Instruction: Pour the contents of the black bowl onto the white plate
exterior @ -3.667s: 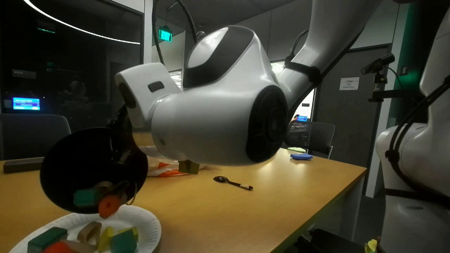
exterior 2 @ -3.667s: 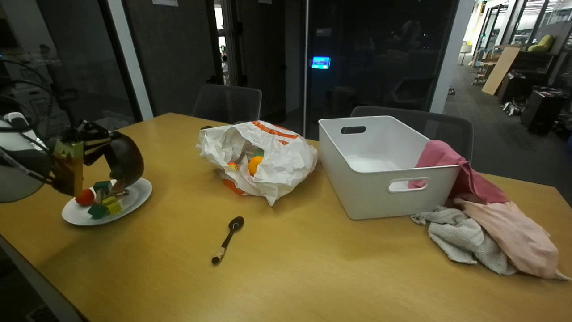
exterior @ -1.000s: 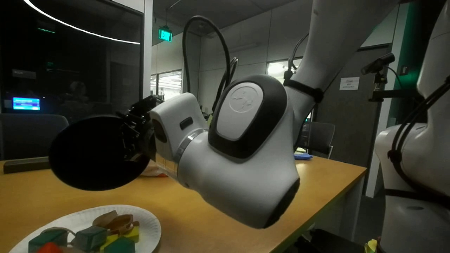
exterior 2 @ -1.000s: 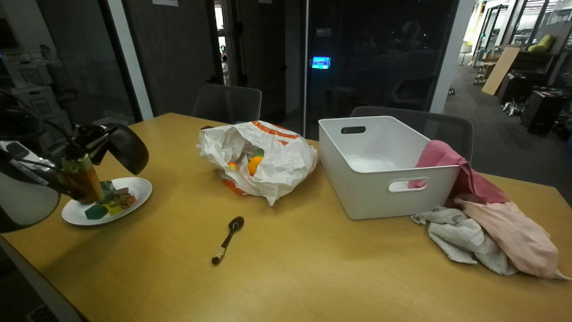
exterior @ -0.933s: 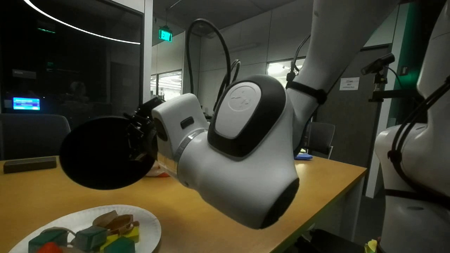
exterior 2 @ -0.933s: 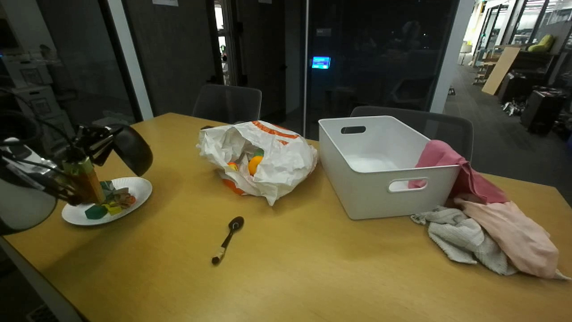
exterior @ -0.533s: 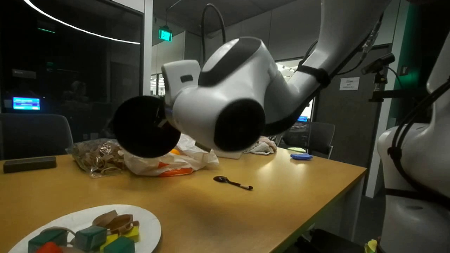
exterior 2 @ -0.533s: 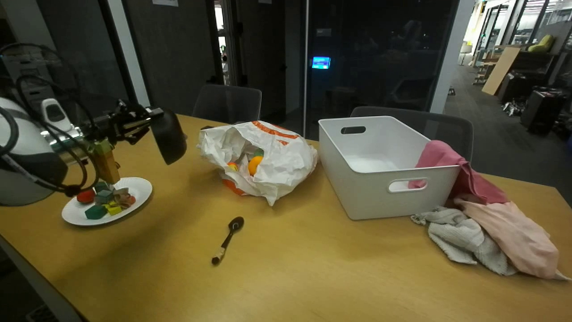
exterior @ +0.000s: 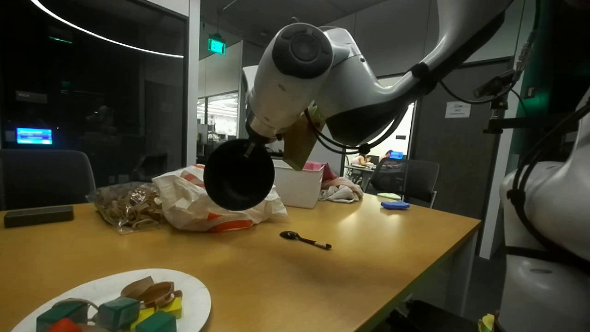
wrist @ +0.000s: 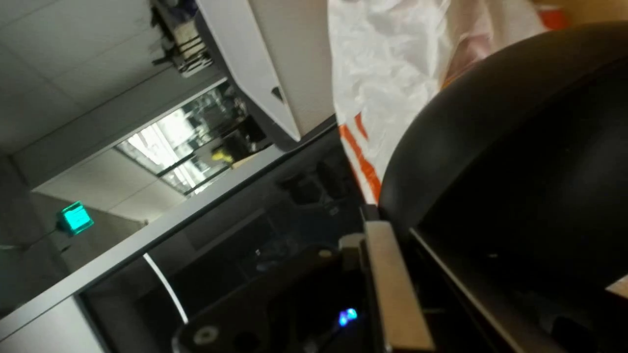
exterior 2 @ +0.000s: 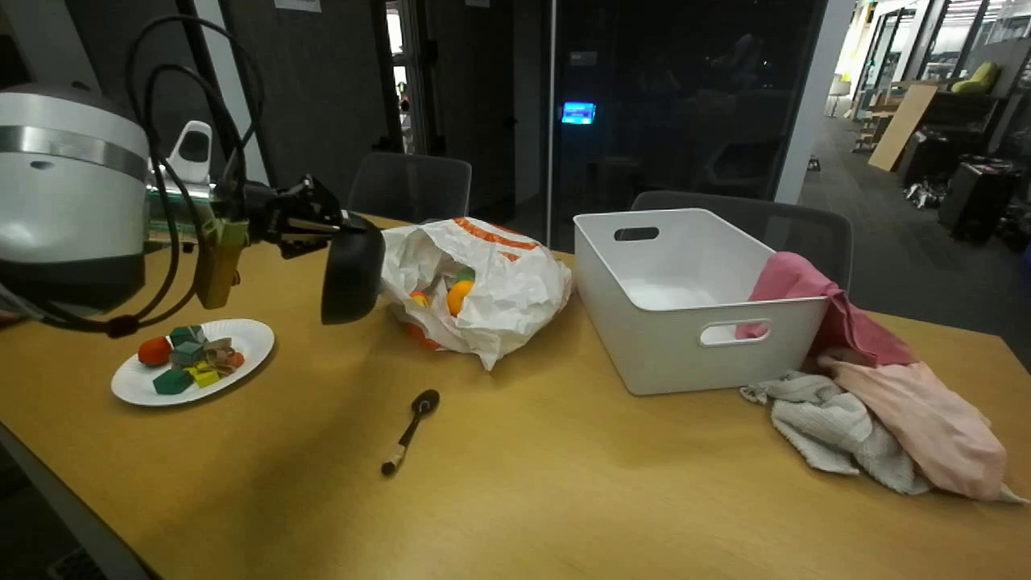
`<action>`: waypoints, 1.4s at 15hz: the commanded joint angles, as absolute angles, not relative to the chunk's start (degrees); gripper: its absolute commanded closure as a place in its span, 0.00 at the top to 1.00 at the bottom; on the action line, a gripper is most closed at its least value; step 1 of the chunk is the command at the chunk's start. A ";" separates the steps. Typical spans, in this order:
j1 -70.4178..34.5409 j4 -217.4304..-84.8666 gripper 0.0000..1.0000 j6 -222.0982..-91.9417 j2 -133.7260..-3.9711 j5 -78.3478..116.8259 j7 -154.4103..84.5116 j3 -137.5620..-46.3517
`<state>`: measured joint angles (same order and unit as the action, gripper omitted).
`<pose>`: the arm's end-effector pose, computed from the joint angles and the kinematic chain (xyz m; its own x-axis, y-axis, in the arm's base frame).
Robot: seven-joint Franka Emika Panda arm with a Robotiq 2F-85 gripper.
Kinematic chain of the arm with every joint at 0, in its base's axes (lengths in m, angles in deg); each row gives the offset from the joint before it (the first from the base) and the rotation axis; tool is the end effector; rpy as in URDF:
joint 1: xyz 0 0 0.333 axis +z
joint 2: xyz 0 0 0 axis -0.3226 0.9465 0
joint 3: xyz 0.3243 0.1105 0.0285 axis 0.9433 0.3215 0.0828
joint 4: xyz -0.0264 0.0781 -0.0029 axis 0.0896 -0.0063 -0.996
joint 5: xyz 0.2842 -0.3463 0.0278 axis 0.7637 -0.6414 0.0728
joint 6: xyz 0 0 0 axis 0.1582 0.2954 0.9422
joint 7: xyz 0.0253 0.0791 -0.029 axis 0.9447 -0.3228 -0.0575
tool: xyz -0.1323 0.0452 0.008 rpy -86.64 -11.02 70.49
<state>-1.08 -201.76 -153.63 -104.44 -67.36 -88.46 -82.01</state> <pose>0.4842 0.1611 0.4190 0.5978 0.6482 0.4717 -0.0040 -0.5860 0.8103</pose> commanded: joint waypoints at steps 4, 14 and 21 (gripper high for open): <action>-0.48 -203.51 0.08 -166.06 -105.19 -41.46 -68.04 -87.34; 9.47 -201.13 0.08 -154.91 -101.12 8.75 -30.92 -98.54; 2.26 -196.27 0.08 -144.30 -98.04 33.95 -10.79 -95.33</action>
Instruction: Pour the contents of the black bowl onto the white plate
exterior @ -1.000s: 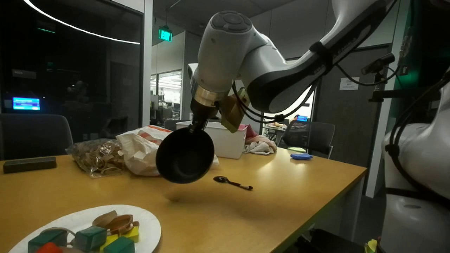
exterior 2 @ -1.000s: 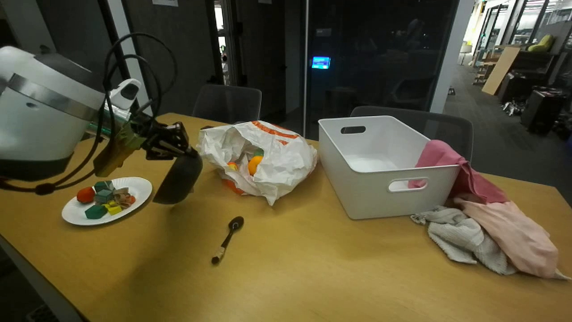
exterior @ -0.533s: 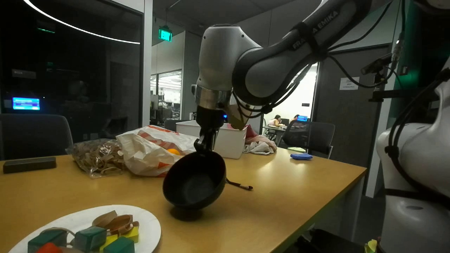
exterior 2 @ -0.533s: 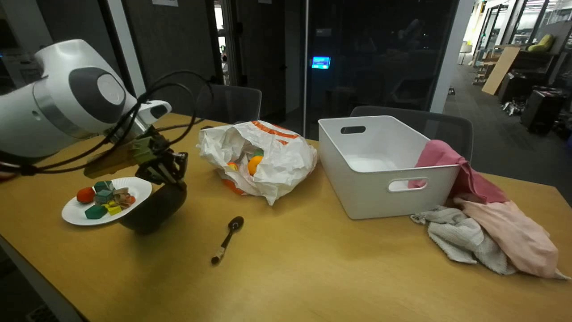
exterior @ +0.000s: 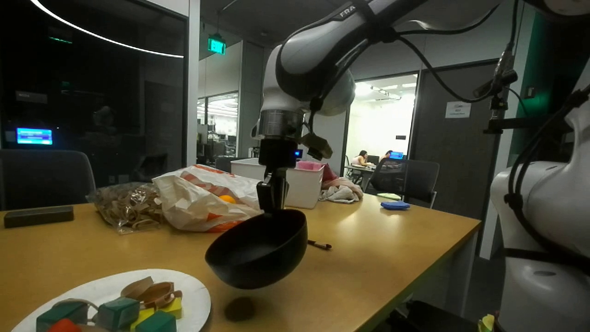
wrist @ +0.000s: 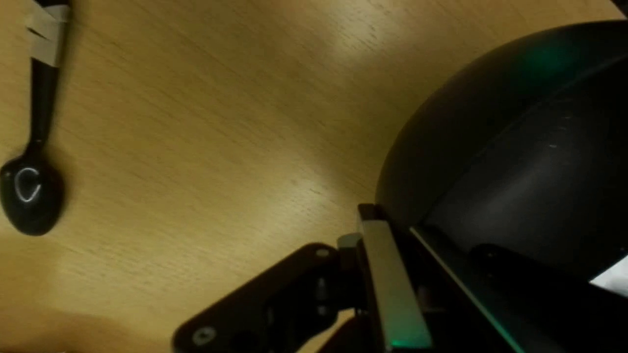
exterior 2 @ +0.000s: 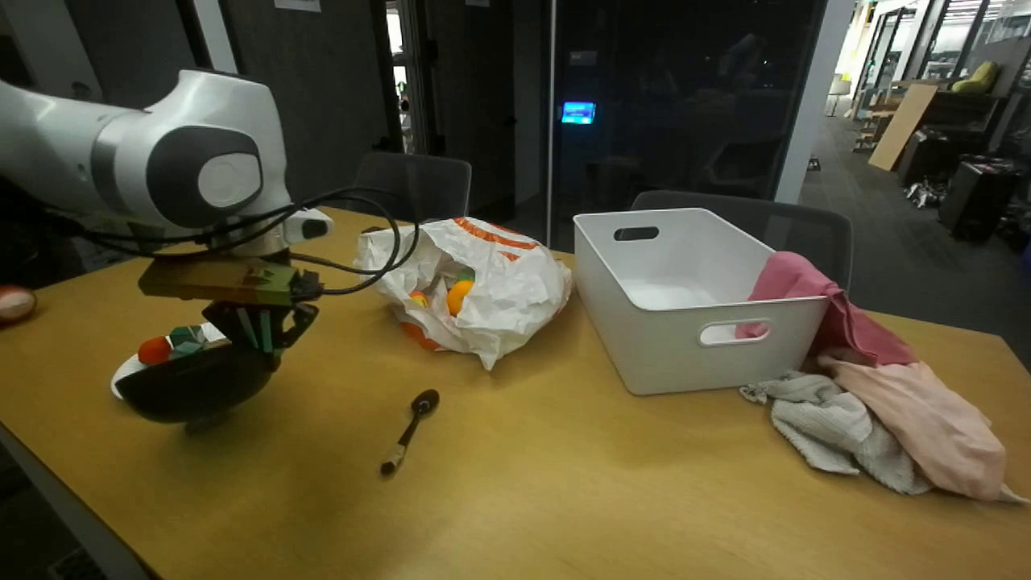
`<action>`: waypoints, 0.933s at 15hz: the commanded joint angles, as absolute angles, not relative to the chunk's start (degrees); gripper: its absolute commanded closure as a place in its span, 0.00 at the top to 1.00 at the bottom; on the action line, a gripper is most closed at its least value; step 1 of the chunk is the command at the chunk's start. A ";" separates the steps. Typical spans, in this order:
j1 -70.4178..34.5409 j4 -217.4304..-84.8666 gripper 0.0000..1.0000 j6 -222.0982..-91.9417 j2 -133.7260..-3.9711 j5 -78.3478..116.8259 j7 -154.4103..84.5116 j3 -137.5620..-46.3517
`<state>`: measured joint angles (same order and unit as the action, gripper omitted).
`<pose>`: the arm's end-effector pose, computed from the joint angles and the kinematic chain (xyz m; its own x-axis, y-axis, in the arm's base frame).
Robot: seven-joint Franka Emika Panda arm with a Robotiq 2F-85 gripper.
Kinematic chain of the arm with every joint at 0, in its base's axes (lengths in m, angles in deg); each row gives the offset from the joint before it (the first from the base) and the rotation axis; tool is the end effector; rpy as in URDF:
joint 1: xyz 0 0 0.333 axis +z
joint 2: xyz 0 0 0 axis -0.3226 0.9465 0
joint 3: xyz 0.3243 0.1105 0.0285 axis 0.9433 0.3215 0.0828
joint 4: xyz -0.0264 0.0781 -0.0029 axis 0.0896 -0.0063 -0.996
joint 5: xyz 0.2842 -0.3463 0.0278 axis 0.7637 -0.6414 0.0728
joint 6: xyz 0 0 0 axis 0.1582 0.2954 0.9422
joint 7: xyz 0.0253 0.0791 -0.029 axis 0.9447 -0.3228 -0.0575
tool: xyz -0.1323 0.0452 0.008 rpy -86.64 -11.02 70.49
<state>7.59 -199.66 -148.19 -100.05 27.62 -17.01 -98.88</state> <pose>0.4639 0.1373 0.3500 0.8988 0.4381 0.0122 0.4361 -0.8912 -0.1250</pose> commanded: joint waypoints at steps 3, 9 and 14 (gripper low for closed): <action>-1.60 -196.15 0.09 -147.42 -96.25 37.03 -5.44 -93.07; -5.66 -196.36 0.08 -156.09 -92.51 41.87 1.02 -90.33; -7.40 -196.64 0.08 -160.87 -90.45 46.81 7.24 -89.39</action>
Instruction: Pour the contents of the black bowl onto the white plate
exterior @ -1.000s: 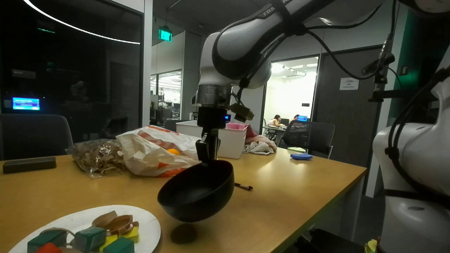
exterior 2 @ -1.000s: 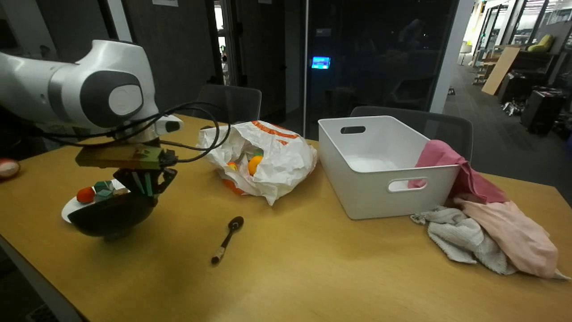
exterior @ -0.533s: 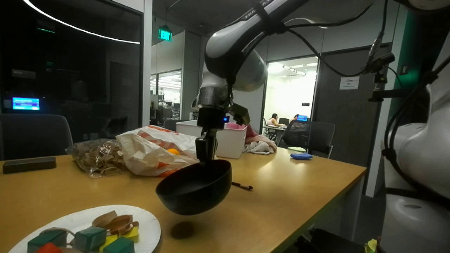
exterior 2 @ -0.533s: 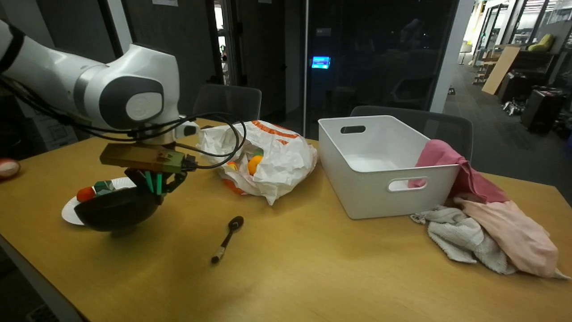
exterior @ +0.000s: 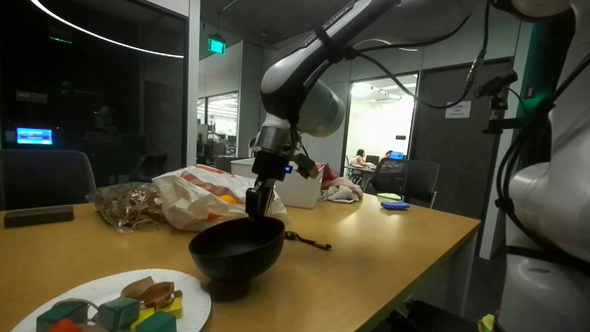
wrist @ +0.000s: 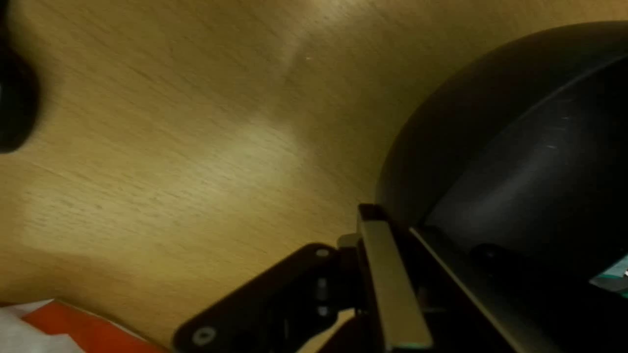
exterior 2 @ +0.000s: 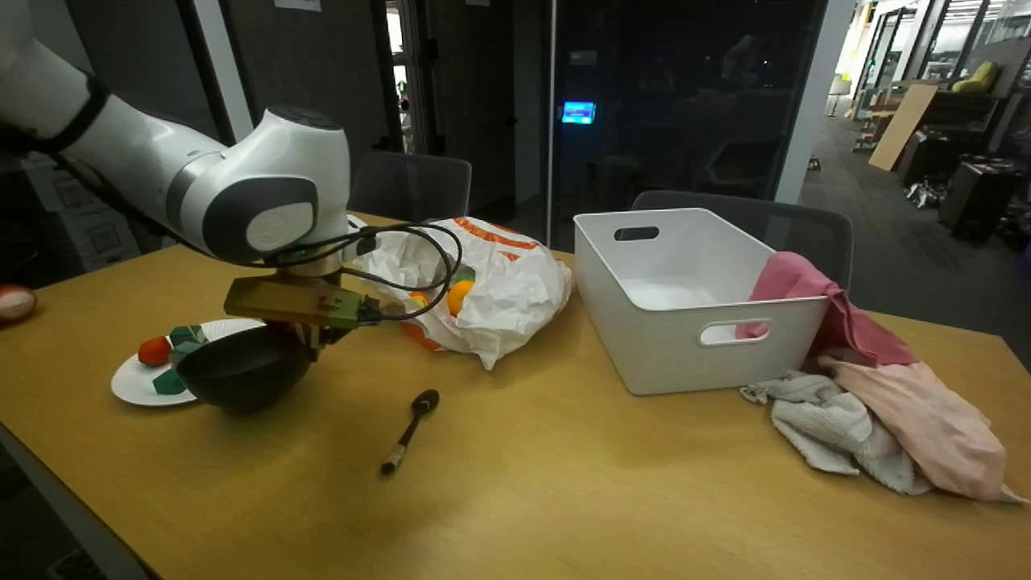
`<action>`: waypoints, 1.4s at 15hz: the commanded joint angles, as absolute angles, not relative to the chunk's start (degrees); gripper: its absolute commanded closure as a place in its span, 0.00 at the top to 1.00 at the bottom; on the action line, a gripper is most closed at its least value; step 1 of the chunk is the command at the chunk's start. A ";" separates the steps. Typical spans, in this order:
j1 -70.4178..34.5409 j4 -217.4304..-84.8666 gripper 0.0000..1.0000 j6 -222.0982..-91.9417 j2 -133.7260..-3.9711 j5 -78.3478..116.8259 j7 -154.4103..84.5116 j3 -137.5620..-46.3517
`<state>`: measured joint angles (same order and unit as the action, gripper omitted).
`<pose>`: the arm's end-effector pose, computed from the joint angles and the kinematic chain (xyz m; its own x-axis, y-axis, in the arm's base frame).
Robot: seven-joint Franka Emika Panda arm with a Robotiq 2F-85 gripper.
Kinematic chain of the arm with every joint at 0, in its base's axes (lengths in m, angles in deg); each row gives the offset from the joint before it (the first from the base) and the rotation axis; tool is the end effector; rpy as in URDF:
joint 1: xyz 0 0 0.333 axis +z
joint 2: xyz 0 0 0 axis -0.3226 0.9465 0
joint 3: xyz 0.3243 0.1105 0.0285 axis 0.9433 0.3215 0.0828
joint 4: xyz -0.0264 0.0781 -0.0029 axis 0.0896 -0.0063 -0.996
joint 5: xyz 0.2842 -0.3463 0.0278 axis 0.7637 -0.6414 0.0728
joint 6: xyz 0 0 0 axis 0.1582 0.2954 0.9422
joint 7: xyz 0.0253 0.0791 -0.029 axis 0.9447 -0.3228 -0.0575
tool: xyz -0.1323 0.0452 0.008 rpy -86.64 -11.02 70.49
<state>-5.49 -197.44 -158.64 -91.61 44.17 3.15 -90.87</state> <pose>0.5129 0.1077 0.3149 0.8744 0.4519 0.1769 0.4827 -0.8475 -0.2208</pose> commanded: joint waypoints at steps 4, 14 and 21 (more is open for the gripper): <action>-9.02 -197.17 0.08 -163.74 -88.93 45.08 10.00 -88.70; -11.07 -197.20 0.54 -163.93 -87.91 45.90 12.40 -87.07; -10.84 -198.23 1.00 -163.35 -91.00 37.67 3.81 -84.92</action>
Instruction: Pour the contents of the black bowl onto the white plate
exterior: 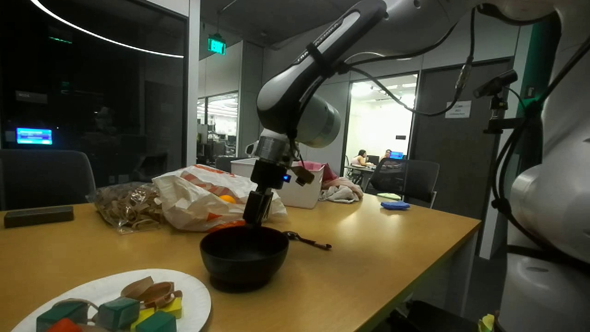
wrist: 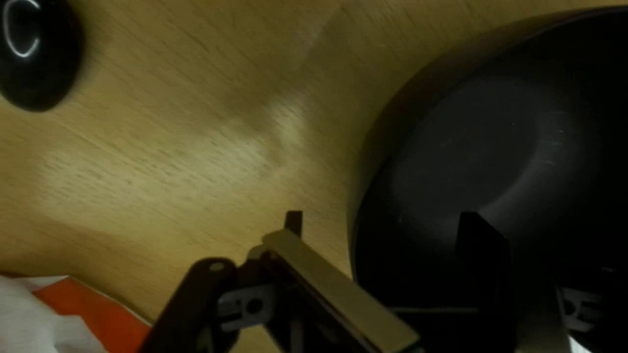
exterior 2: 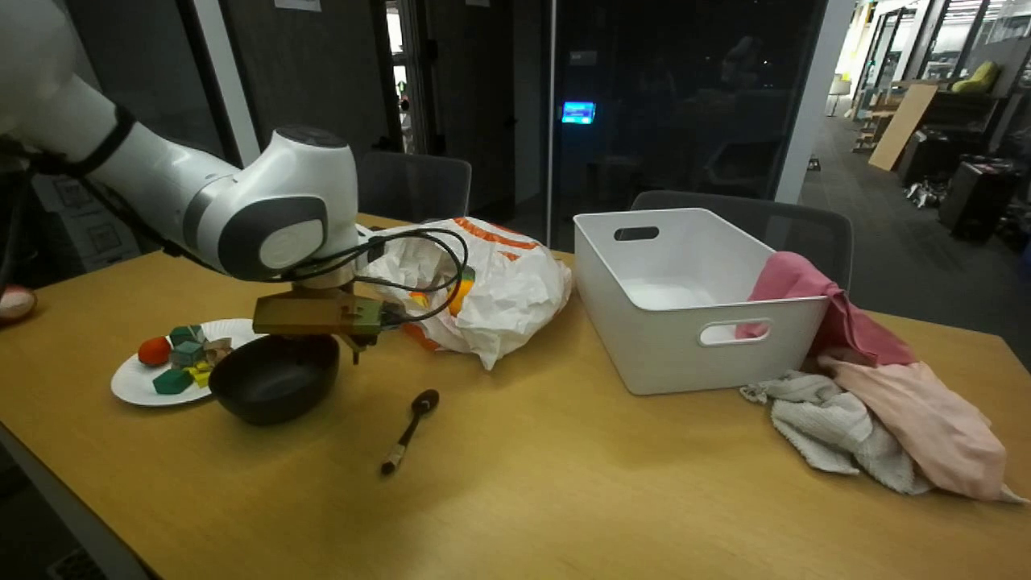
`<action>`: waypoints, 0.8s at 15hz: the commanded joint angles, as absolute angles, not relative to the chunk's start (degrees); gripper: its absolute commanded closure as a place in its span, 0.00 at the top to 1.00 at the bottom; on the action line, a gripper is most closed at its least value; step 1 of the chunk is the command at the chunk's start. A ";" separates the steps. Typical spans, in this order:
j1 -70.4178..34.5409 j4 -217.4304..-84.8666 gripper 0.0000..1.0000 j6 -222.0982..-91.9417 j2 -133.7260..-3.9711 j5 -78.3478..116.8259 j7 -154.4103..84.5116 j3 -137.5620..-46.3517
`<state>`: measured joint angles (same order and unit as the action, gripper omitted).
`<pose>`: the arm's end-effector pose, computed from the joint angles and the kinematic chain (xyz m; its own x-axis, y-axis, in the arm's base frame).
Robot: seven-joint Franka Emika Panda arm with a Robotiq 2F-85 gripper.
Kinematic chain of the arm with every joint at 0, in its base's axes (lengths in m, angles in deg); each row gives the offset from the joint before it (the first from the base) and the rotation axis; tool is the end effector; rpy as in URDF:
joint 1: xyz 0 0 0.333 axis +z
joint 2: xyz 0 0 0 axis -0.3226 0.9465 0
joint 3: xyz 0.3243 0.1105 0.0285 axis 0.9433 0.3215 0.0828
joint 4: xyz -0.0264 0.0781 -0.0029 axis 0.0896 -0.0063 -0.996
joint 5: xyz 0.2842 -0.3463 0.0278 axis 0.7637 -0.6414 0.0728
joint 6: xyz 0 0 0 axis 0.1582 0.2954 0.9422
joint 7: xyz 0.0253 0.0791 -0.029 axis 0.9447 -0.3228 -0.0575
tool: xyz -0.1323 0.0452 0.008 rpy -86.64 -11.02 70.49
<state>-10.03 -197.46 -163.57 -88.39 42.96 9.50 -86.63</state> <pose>0.5231 0.1007 0.2927 0.8166 0.5397 0.2046 0.5711 -0.8069 -0.1509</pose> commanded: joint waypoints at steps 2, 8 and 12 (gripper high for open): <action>-10.60 -198.76 1.00 -162.80 -92.25 32.44 -1.37 -84.06; -8.24 -199.18 1.00 -153.25 -97.16 25.80 -12.53 -80.17; -5.58 -197.80 1.00 -145.28 -99.91 27.30 -15.48 -77.72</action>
<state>-7.16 -198.27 -149.98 -96.64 26.89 -12.80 -79.08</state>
